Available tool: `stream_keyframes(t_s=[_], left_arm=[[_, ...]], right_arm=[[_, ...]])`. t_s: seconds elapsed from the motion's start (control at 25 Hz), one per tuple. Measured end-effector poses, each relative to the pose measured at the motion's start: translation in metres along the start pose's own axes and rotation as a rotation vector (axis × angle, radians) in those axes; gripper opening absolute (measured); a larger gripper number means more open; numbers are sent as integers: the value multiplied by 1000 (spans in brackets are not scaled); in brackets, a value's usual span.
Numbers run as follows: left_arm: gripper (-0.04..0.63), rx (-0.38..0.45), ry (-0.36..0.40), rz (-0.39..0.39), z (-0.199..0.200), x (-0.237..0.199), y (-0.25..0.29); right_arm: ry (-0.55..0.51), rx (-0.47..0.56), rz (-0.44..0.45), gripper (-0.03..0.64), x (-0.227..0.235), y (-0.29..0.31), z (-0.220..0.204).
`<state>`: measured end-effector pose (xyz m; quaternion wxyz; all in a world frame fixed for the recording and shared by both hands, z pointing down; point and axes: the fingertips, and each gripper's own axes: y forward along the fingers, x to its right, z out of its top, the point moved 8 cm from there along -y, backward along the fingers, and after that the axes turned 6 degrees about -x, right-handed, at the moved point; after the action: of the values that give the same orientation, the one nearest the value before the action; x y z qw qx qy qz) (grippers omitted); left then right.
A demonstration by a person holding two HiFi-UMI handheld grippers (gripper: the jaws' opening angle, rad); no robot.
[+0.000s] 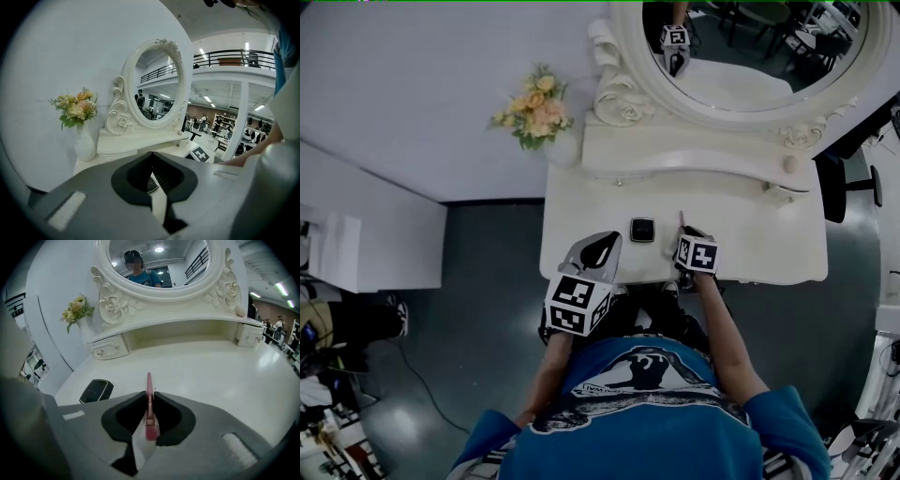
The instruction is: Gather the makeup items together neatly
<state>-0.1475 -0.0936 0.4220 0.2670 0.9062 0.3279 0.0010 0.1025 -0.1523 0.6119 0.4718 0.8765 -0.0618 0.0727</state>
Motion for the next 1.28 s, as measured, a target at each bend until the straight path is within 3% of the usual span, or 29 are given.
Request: stream_keyframes(t_s=[0.32, 0.76, 1.28], left_arm=[[18, 0, 7, -36, -1, 0, 0], [18, -6, 6, -77, 3, 6, 15], [18, -23, 20, -106, 19, 45, 54]], right_arm=[[146, 4, 79, 141, 3, -4, 0], [96, 64, 90, 153, 29, -36, 3], [11, 145, 53, 163, 105, -70, 42]])
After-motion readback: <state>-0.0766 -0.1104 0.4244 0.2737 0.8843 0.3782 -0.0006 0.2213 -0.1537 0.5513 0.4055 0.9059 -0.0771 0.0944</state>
